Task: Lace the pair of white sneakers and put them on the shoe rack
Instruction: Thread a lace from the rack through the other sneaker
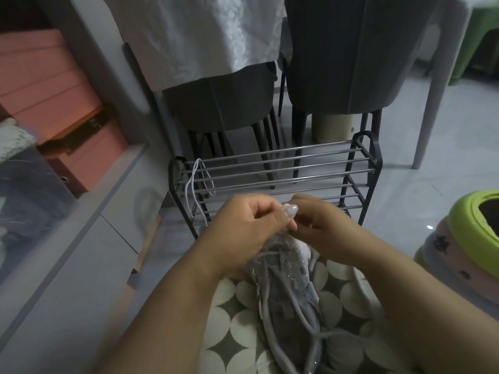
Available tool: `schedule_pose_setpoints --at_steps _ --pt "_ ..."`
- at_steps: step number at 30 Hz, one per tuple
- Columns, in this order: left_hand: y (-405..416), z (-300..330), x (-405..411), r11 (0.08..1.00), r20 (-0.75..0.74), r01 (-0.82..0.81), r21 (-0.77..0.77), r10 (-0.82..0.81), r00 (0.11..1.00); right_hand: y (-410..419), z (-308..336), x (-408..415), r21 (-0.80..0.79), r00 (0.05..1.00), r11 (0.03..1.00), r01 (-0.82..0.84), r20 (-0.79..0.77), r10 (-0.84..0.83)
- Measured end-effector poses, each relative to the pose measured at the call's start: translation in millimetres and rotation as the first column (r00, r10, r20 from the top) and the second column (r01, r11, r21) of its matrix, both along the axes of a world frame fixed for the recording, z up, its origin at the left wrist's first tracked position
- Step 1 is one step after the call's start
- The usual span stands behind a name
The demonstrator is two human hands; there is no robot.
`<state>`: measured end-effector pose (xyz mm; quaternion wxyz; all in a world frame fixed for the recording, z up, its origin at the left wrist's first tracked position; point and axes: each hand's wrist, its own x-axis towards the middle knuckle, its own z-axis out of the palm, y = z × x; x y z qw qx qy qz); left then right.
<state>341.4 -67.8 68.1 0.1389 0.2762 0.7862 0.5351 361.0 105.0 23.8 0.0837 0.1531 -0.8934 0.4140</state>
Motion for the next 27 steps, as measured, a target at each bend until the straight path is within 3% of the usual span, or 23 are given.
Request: schedule_pose_setpoints --at_steps 4,6,8,11,13,15,19,22,25,27 --pt "-0.7 0.6 -12.3 0.979 0.033 -0.17 0.115 0.167 0.985 15.8 5.5 1.1 -0.071 0.982 0.983 0.168 0.096 -0.161" --pt "-1.5 -3.3 -16.5 0.952 0.049 -0.249 0.175 0.245 0.968 22.6 7.2 3.7 -0.269 0.978 0.947 0.174 0.161 -0.135" --pt "-0.4 -6.9 -18.4 0.928 0.066 -0.304 0.218 0.296 0.953 27.0 11.6 7.4 -0.561 0.979 0.823 0.087 0.202 0.034" --pt "6.5 -11.8 -16.2 0.916 0.074 -0.321 0.24 0.312 0.947 29.7 20.9 10.8 -0.832 0.946 0.545 -0.103 0.088 0.312" --pt "9.8 -14.7 -11.6 0.922 0.064 -0.309 0.231 0.303 0.951 29.1 26.6 9.7 -0.904 0.931 0.399 -0.154 0.002 0.364" --pt "10.6 -15.9 -5.2 0.952 0.061 -0.232 0.198 0.224 0.973 26.7 33.3 9.7 -0.934 0.943 0.321 -0.155 -0.042 0.331" --pt "12.9 -18.7 4.5 0.994 -0.081 -0.073 -0.078 0.066 0.994 23.3 43.1 10.7 -0.971 0.958 0.204 -0.123 -0.062 0.28" --pt "13.7 -17.9 0.2 0.988 -0.06 -0.152 -0.021 0.15 0.987 20.0 40.8 10.8 -0.96 0.96 0.25 -0.13 -0.059 0.272" --pt "15.6 -8.9 -4.4 0.96 -0.017 -0.209 0.188 0.216 0.976 10.0 26.8 10.9 -0.826 0.978 0.563 -0.021 0.099 0.181" --pt "17.5 -1.0 -4.4 0.93 0.012 -0.216 0.296 0.223 0.975 0.5 13.8 10.2 -0.593 0.968 0.803 0.058 0.231 0.1"
